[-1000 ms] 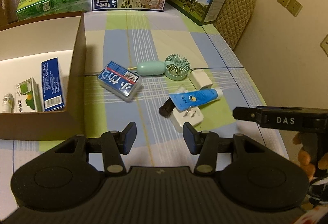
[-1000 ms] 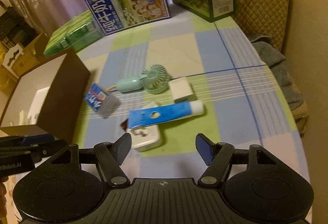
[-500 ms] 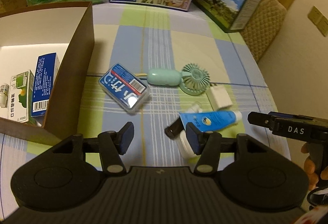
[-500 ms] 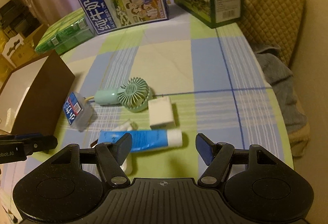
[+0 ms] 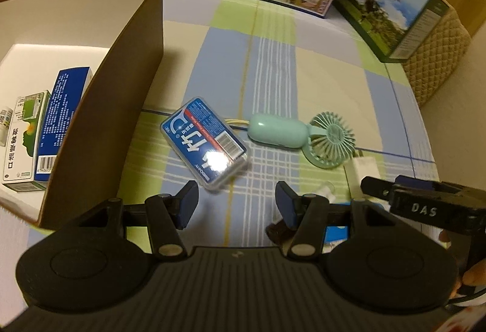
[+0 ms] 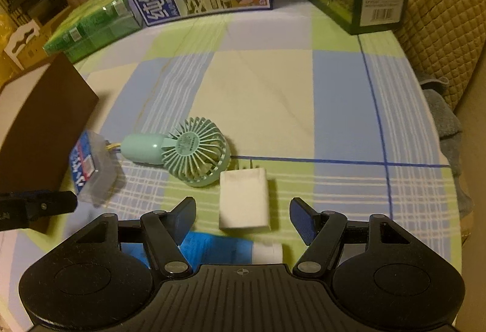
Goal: Organize rigid objects
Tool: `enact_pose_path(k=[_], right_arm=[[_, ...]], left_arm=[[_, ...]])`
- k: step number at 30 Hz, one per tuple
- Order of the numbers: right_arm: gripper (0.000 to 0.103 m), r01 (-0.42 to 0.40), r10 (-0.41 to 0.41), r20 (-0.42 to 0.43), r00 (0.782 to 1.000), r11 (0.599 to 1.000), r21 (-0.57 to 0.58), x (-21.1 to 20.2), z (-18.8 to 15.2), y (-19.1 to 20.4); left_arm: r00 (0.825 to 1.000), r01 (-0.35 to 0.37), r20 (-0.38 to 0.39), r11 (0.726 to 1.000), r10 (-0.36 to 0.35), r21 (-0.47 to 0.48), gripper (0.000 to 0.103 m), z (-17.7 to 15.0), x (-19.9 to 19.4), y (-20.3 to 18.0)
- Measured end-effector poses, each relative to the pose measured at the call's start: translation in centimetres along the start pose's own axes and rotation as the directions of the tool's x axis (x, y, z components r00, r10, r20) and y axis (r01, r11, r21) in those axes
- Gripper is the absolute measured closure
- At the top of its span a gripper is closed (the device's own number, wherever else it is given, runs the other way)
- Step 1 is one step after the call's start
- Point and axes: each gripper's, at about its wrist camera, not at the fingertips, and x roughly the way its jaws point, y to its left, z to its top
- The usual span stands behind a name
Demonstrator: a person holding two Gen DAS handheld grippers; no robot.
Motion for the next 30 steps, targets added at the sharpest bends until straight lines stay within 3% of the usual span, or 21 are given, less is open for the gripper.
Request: enact_pose_path(k=[9,11,13,14,26,30], right_arm=[[0.038,0.039,-0.04,-0.046,0.998,0.999,-0.021,2.6,0.3,-0.4],[0.045,0.046,-0.048,-0.047,0.998,0.998,-0.034,2.8,0.3,-0.5],[0.063,0.04,-0.042,-0.035,0.999,0.998,-0.053,2.8,0.3,-0.5],[0.064,0.041,-0.043,-0.032,0.999,0.998,-0.057,2.8,0.4,-0.5],[0.064,0.084,-0.084,-0.012,0.996,0.996,-0.013,2.4,0.9,-2.6],[0.064,0.082,-0.082,-0.004,0.997,0.997,-0.012,2.3,0.8,-2.8]], left_arm=[[1.0,-0.009,-0.018,0.998,0.008,-0.067,0.051,1.5,2.0,0.6],[1.0,-0.014,-0.02,0.997,0.013,-0.073,0.051,1.8,2.4,0.6],[1.0,-0.015,-0.023,0.996,0.013,-0.083,0.051,2.2,2.9,0.6],[1.0,-0.017,-0.024,0.996,0.015,-0.091,0.051,2.4,3.1,0.7],[0.994,-0.104,-0.05,0.987,0.098,-0.126,0.044,2.8,5.3,2.1],[0.993,-0.11,-0.051,0.985,0.104,-0.136,0.051,2.2,5.4,3.1]])
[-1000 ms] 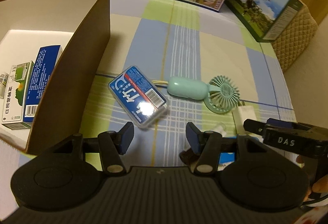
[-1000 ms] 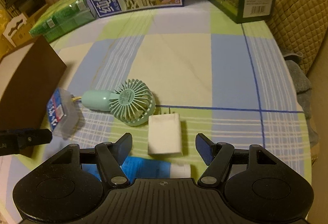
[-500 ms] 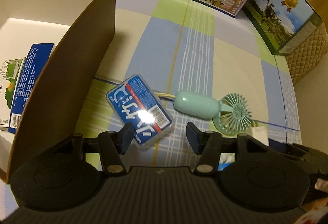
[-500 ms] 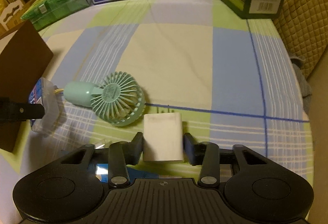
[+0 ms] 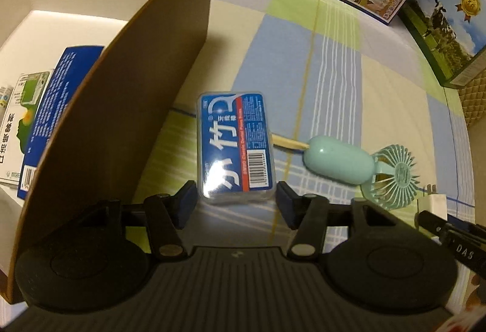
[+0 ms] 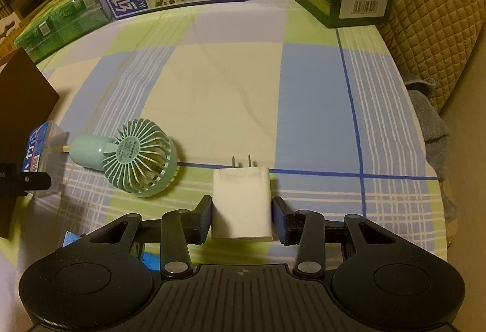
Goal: Organize rigid objects
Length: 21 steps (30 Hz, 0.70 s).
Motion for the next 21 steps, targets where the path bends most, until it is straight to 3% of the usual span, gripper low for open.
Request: enact_pose_path(k=[7,14,21], right_arm=[[0.064,0.0,0.0,0.001,1.0,1.0,-0.009,0.0,0.1,-0.1],[0.062,0.011,-0.011,0.002,1.0,1.0,-0.01,0.1,0.2,-0.1],[0.064,0.005,-0.005,0.004,1.0,1.0,-0.027,-0.3,-0.4,-0.2]], left_arm=[[0.999,-0.03,0.025,0.993,0.027,0.115,0.05,-0.5,-0.5,-0.7],[0.999,-0.038,0.038,0.988,0.033,0.147,0.05,0.6,0.3,-1.1],[0.998,-0.036,0.056,0.97,0.023,0.242,0.05,-1.3,-0.4,-1.1]])
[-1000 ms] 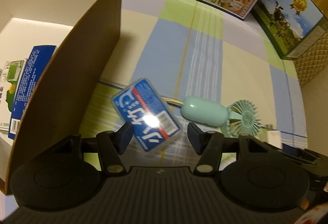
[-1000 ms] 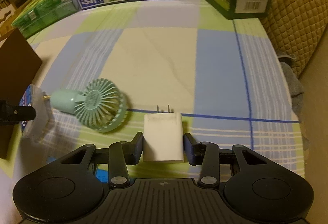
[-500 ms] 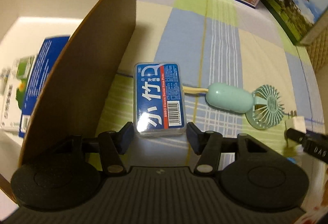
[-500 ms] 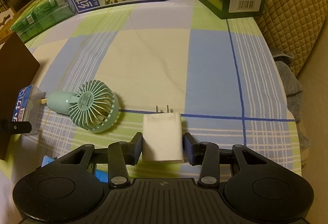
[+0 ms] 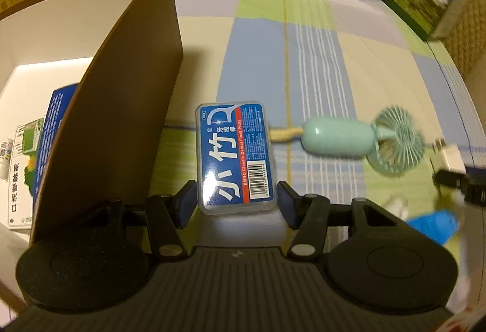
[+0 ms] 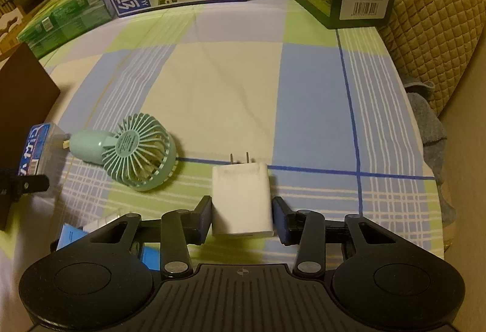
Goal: Organize rigid objects
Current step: 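Lift and carry the blue case and white charger over the open box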
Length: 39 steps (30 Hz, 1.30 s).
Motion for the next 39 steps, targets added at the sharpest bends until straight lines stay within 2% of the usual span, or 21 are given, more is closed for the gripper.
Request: enact_pose_path(k=[4,9,11,19,31,36,39], right_arm=[[0.064,-0.001,0.001,0.0,1.0,1.0,-0.001,-0.4,-0.5,-0.3],[0.064,-0.007,0.007,-0.01,1.0,1.0,-0.006,-0.7,-0.7,-0.5],[0.063,-0.008,0.008,-0.015,1.0,1.0,-0.006,-0.6,-0.6,-0.6],[0.048,0.0,-0.001,-0.014,1.0,1.0,-0.018,-0.5,-0.3,-0.3],[0.047,0.008,-0.008,-0.013,1.0,1.0,-0.003,0.0,-0.1,-0.5],[0.048,0.017,-0.017,-0.008,1.0,1.0,-0.011,0.0,0.0,-0.6],[0.065,0.008,-0.008,-0.006,1.0,1.0,-0.03,-0.1,0.0,-0.3]], left_arm=[[1.0,0.021,-0.02,0.998,-0.02,0.052,0.05,-2.0,-1.2,0.2],[0.997,0.039,-0.062,0.997,-0.035,0.07,0.05,-3.3,-2.0,0.3],[0.998,0.038,-0.062,0.997,-0.034,0.071,0.05,-3.2,-2.1,0.2],[0.998,0.021,-0.057,0.998,-0.018,0.054,0.049,-1.2,-1.1,0.0],[0.998,-0.001,-0.055,0.996,0.006,0.09,0.049,-0.2,0.2,-0.6],[0.999,-0.005,-0.04,0.995,0.008,0.095,0.05,-0.4,0.2,-0.5],[0.999,-0.007,-0.036,0.996,0.01,0.089,0.05,-0.4,0.1,-0.6]])
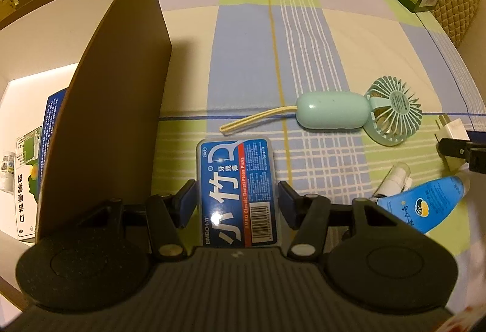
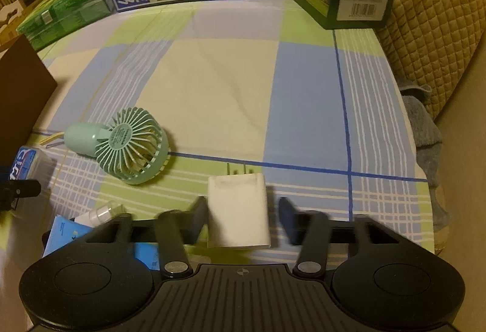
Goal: Organize rigid objects
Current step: 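Lift and carry the blue case and white charger over the open box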
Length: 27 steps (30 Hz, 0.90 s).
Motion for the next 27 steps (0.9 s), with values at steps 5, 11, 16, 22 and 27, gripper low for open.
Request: enact_pose_path(k=[5,11,16,22,27], right_arm=[[0.065,0.008,-0.008,0.006,1.0,1.0,-0.008,-0.2,-0.3,0.2],[0.065,0.004,-0.003,0.042,0.999,1.0,-0.016,-1.7,-0.3,0.7],[0.065,-0.013,0.015,0.071,0.997,1.0,-0.02,-3.6,-0.3,1.2],[0.065,-0.069,0.07,0.102,0.992,0.997,-0.015,-6.8,-0.7,2.5],[0.065,-0.127,0.129,0.134,0.983,0.992,-0.025,-9.9,-1.4,4.3]], left_arm=[[1.0,0.003,0.018,1.0,-0.003,-0.004,0.05,-0.1,-0.7,0.0],[0.999,0.007,0.052,1.0,-0.007,-0.004,0.05,-0.1,-2.1,0.0],[0.996,0.018,0.089,1.0,-0.017,-0.006,0.05,-0.2,-3.7,-0.1],[0.989,0.046,0.142,0.999,-0.044,-0.007,0.05,-0.8,-6.5,-0.4],[0.978,0.082,0.192,0.997,-0.078,-0.011,0.05,-1.9,-9.8,0.0]])
